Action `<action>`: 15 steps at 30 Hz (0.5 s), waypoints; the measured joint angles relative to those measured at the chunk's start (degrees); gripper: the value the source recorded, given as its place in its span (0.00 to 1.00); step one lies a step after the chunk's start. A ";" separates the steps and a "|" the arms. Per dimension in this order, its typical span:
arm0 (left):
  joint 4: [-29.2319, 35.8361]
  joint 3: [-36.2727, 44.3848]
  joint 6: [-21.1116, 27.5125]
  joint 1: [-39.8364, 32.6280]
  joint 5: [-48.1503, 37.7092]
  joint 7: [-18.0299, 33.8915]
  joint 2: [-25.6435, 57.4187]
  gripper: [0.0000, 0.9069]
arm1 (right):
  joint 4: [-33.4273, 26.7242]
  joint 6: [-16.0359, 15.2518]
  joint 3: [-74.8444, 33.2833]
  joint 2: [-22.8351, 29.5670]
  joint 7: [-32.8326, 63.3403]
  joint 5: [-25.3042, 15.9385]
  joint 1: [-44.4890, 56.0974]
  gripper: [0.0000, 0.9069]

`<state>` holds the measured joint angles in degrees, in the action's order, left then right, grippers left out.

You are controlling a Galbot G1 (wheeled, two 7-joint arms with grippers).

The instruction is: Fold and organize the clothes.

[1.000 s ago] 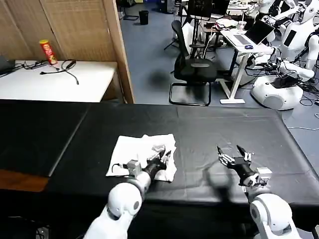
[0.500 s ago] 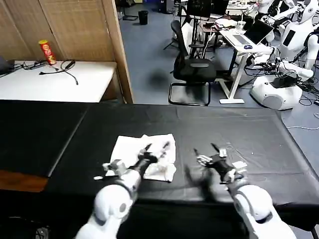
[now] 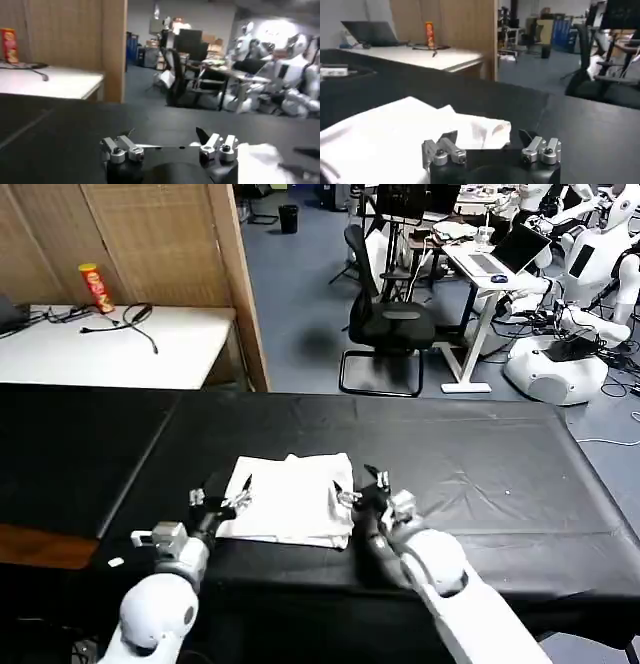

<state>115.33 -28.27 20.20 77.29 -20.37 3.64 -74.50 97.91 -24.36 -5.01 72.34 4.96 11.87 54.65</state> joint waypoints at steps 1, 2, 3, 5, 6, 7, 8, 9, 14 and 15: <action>-0.19 -0.26 -0.04 0.27 0.00 -0.28 0.03 0.97 | -0.35 -0.04 -0.29 0.91 1.07 -0.28 0.02 0.97; -0.44 -0.49 -0.06 0.37 -0.01 -0.55 0.10 0.97 | -0.60 0.00 -0.77 1.77 1.77 -0.29 0.05 0.97; -0.77 -0.69 -0.06 0.35 -0.11 -0.72 0.16 0.97 | -0.75 0.06 -1.16 2.33 2.04 -0.26 0.08 0.97; -1.34 -0.93 -0.13 0.14 -0.60 -0.88 0.19 0.97 | -0.73 1.13 -2.15 2.91 1.12 0.76 0.48 0.97; -1.72 -1.05 -0.16 -0.09 -1.07 -0.92 0.19 0.97 | -0.50 1.71 -2.69 3.02 0.40 1.53 0.78 0.97; -2.08 -1.13 -0.27 -0.30 -1.61 -1.02 0.15 0.97 | 0.21 2.52 -3.30 3.04 -0.61 2.73 1.29 0.97; -2.53 -1.18 -0.38 -0.53 -2.16 -1.29 0.12 0.97 | 1.01 2.95 -3.90 3.04 -1.44 3.81 1.81 0.97; -3.10 -1.28 -0.38 -0.79 -2.85 -1.69 0.12 0.97 | 2.08 3.27 -4.63 2.88 -2.49 5.61 2.55 0.97; -6.24 -2.28 -0.36 -2.34 -8.41 -2.81 -0.43 0.97 | 9.11 4.35 -8.76 0.49 -4.53 12.46 7.36 0.97; -6.79 -2.61 0.03 -2.60 -10.21 -2.81 -0.57 0.97 | 10.66 4.81 -9.62 -0.19 -4.86 13.17 8.49 0.97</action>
<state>108.54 -30.88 20.23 74.69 -30.58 0.83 -75.07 108.57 -19.54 -14.63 72.15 0.11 25.04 63.14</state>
